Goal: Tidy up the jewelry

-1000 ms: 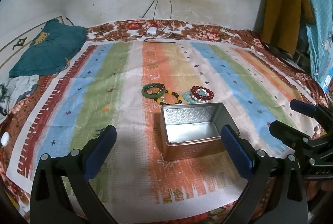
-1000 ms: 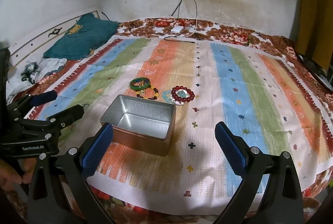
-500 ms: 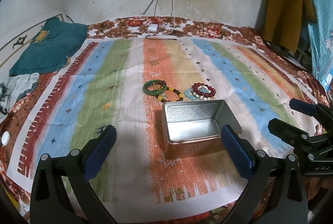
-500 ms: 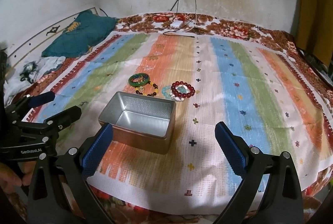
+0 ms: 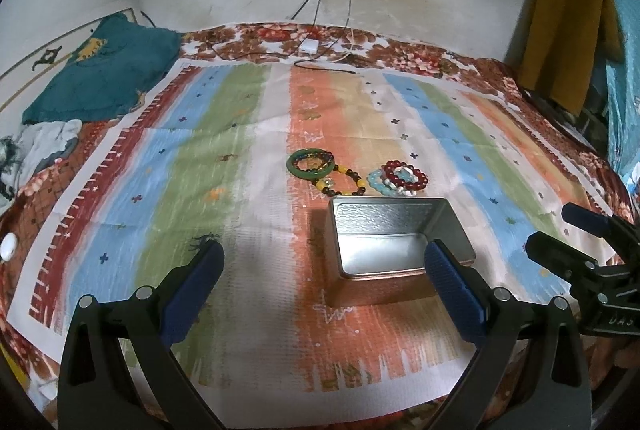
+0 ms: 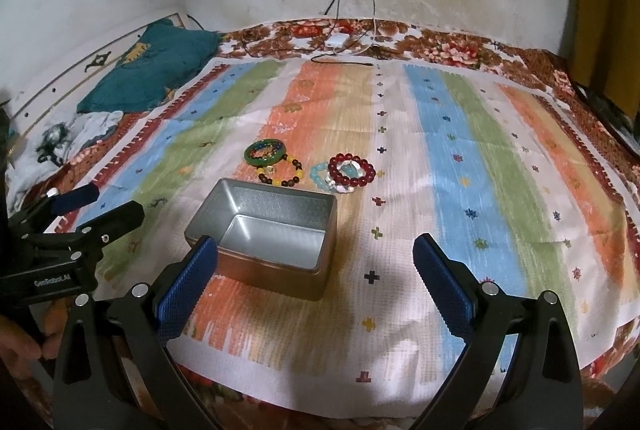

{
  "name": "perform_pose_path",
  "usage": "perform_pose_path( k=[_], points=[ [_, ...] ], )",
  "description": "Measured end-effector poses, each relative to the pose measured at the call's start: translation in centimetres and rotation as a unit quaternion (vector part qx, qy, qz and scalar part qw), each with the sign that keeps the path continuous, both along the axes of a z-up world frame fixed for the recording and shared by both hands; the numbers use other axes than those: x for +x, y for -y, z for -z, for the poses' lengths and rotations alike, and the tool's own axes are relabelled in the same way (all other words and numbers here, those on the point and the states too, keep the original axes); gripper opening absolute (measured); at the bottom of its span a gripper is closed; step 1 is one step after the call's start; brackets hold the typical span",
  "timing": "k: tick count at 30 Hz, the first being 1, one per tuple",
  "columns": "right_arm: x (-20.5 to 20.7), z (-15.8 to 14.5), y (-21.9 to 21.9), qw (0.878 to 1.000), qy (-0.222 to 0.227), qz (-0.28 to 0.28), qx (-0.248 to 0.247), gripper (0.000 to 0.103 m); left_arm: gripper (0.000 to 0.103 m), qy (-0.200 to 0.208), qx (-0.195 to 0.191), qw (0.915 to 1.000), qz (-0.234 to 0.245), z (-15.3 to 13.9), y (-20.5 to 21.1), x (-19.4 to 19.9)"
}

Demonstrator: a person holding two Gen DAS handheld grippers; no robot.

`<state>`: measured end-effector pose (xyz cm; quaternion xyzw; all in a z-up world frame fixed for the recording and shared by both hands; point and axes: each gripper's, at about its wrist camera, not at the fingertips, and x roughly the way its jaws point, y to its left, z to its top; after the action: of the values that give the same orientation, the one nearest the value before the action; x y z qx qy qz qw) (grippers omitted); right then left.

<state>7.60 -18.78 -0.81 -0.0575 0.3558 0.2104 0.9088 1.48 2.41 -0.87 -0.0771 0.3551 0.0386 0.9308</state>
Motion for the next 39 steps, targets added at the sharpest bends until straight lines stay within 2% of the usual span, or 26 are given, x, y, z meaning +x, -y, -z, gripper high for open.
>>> perform_pose_path(
  k=[8,15,22,27,31,39],
  points=[
    [0.9,-0.5,-0.2,1.000,0.009,0.004,-0.005,0.099,0.098,-0.005,0.020,0.9998,-0.004,0.0,-0.1,1.3],
    [1.8,-0.6,-0.6,1.000,0.012,0.009,-0.017,0.099,0.098,0.003,0.061,0.9981,0.011,-0.6,0.5,2.8],
    [2.9,-0.7,-0.7,1.000,0.009,0.012,-0.018,0.099,0.098,-0.006,0.053,0.9983,0.023,-0.5,0.1,4.3],
    [3.7,-1.2,-0.3,1.000,0.010,0.018,-0.009,0.099,0.098,-0.012,0.063,0.9975,0.030,-0.4,0.2,5.4],
    [5.1,-1.6,-0.3,1.000,0.009,0.024,-0.016,0.099,0.098,-0.026,0.044,0.9982,0.031,-0.3,-0.4,6.8],
    [8.3,-1.1,-0.2,0.999,-0.032,0.026,-0.002,0.099,0.098,-0.039,0.039,0.9981,0.028,0.0,-1.2,9.3]
  ],
)
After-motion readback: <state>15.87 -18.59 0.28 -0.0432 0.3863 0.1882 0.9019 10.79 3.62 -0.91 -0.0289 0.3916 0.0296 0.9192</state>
